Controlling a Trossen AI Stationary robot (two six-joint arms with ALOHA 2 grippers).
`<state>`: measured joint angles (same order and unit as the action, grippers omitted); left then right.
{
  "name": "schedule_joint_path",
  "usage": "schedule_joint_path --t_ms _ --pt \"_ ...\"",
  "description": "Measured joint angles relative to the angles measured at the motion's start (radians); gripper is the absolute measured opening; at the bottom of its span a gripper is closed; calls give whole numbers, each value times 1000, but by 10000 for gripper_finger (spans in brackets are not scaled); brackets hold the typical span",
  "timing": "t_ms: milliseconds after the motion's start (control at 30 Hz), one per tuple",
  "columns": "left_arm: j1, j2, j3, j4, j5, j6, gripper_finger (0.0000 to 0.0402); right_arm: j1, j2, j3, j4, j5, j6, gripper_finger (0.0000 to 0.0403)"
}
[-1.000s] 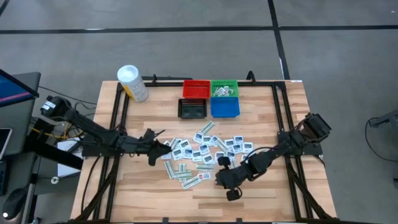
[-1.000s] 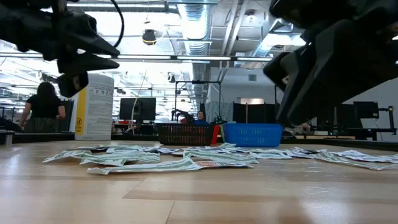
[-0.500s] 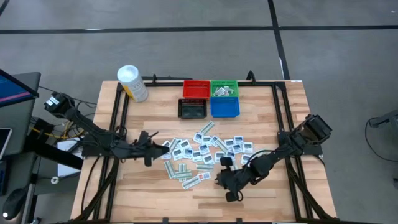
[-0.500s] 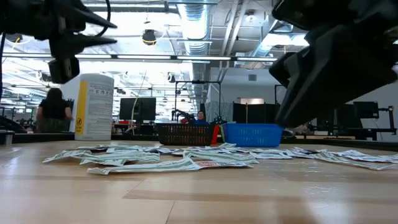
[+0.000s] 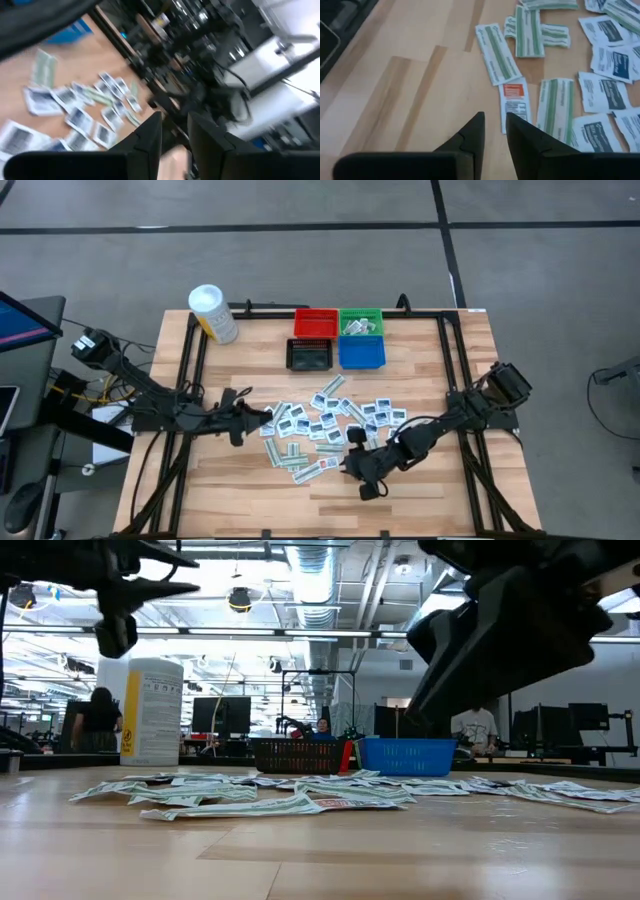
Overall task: Pick & Place First Aid Supplies
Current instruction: Put the ointment pack into the green basket
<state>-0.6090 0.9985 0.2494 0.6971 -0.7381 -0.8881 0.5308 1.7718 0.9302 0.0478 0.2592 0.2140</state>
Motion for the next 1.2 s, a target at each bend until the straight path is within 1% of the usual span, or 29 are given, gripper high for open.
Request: schedule_joint_path --t_ms 67,200,267,333,400,467,567,667,767,833,1033,1200 --pt "26 0 0 0 -23 12 95 0 0 0 12 0 -3 77" --pt "57 0 0 -1 -20 20 95 -16 19 0 58 3 -6 100" --pt "57 3 0 -9 -3 31 95 -29 24 -2 79 3 -5 118" --pt "52 6 0 -38 26 38 95 -43 49 2 140 3 -5 137" --pt "47 14 0 -41 58 38 95 -47 55 -4 138 4 -16 155" --pt "32 20 -1 -61 61 37 95 -50 78 5 171 4 -20 168" --pt "12 29 0 -68 65 36 95 -48 86 2 154 6 -33 178" --pt "-7 26 0 -82 62 30 95 -52 117 3 151 5 -30 178" --pt "-8 25 0 -80 63 -40 95 -50 143 5 164 3 -30 172" --pt "-8 26 0 -77 61 -73 95 -49 154 2 135 3 -30 166" --pt "-8 33 0 -83 62 -73 95 -47 204 5 155 13 36 149" --pt "-9 33 0 -81 62 -71 95 -32 208 5 151 20 72 130"
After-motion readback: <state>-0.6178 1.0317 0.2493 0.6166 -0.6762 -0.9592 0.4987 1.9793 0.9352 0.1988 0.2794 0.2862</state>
